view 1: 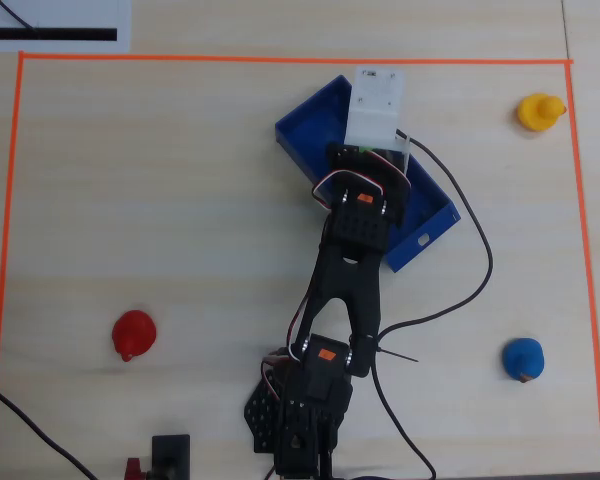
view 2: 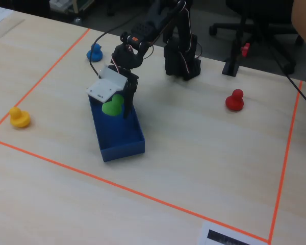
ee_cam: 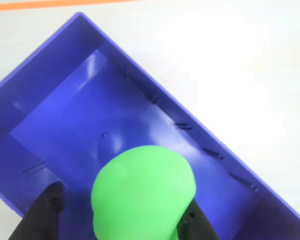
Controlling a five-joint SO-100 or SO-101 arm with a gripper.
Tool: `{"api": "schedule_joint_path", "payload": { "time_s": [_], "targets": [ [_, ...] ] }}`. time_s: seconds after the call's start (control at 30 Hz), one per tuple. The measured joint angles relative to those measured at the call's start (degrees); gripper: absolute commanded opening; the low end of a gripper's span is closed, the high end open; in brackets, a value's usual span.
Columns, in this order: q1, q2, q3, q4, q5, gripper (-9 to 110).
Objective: Grasp green duck and put it into box.
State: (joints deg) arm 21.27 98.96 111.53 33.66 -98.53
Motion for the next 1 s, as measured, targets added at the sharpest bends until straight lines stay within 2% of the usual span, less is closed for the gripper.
{"api": "schedule_joint_path", "payload": {
  "time_s": [0.13,0.5,0.57,0.63,0.73,0.87,1.0],
  "targets": [
    [0.0,0.7,0.0,2.02,0.09,37],
    [0.35,3.6,0.09,3.16,1.49,38],
    [0.26,7.12,0.09,4.13,3.52,30],
    [0.0,10.99,0.09,6.24,5.54,14],
    [-2.9,18.72,0.26,13.36,8.0,5],
    [-8.26,30.94,6.68,24.96,9.76,0],
    [-11.95,44.82,20.21,31.03,7.21,0]
  ]
}}
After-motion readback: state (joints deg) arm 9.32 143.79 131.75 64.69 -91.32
